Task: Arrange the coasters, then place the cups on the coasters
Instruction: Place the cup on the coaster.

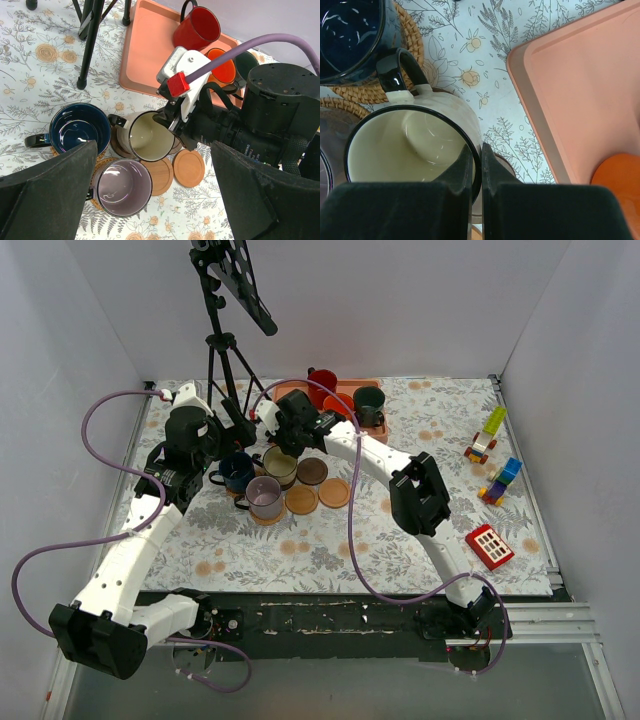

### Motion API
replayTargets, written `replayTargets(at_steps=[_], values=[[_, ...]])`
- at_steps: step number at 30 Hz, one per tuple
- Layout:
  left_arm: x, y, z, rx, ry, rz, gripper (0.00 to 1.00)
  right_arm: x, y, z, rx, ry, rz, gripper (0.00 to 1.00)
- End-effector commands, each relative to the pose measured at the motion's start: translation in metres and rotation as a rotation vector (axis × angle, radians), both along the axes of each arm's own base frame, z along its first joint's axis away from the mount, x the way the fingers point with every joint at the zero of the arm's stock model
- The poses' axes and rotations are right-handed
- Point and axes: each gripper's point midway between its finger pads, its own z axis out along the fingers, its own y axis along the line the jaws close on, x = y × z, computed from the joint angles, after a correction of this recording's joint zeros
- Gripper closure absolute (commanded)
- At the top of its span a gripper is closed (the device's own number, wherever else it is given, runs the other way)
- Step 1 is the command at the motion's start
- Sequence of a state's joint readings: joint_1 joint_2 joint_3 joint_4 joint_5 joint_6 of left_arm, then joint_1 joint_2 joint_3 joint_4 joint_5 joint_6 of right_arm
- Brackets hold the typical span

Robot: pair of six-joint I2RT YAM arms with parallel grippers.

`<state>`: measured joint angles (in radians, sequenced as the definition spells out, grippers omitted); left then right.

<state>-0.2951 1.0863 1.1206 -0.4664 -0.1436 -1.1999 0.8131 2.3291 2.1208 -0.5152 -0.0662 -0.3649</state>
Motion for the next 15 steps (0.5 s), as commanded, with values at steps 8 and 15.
replayTargets(at_steps=[8,15], values=[[-0.0036,0.0063,0.0058,0.013,-0.025,0.011,0.02,0.0141,0.0233,0.0379,0.108,-0.09,-0.024,0.99],[-0.0031,0.007,0.006,0.014,-0.025,0.014,0.02,0.0171,0.0216,0.0391,0.106,-0.1,-0.043,0.98]])
